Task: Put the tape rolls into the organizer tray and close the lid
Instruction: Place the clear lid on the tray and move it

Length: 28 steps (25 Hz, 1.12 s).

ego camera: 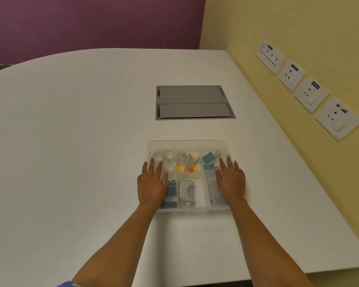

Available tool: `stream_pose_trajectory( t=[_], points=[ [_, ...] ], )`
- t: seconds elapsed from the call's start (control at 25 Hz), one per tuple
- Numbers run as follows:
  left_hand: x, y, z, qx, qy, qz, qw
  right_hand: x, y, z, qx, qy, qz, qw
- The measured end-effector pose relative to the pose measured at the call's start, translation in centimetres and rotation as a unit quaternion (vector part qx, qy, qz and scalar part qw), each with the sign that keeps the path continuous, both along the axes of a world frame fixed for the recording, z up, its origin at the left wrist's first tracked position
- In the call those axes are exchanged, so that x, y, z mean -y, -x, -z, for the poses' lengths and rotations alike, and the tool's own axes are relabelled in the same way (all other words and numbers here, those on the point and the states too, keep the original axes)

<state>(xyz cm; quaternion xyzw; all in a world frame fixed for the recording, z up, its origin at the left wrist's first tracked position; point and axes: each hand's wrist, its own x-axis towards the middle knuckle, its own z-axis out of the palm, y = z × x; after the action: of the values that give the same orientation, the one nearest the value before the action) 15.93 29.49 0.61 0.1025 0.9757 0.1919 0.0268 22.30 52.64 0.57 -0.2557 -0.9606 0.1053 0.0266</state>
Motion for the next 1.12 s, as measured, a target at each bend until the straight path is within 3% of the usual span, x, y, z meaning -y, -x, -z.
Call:
stream_pose_trajectory(
  t=[0.56, 0.84, 1.12],
  points=[
    [0.0, -0.3, 0.2, -0.011, 0.047, 0.016, 0.999, 0.7, -0.5, 0.2, -0.02, -0.004, 0.009, 1.0],
    [-0.7, 1.0, 0.4, -0.021, 0.023, -0.002, 1.0, 0.1, 1.6, -0.9, -0.076, 0.024, 0.008, 0.997],
    [-2.4, 6.2, -0.4, 0.046, 0.054, 0.046, 0.996, -2.0, 5.9, -1.7, 0.043, 0.055, -0.075, 0.995]
  ],
)
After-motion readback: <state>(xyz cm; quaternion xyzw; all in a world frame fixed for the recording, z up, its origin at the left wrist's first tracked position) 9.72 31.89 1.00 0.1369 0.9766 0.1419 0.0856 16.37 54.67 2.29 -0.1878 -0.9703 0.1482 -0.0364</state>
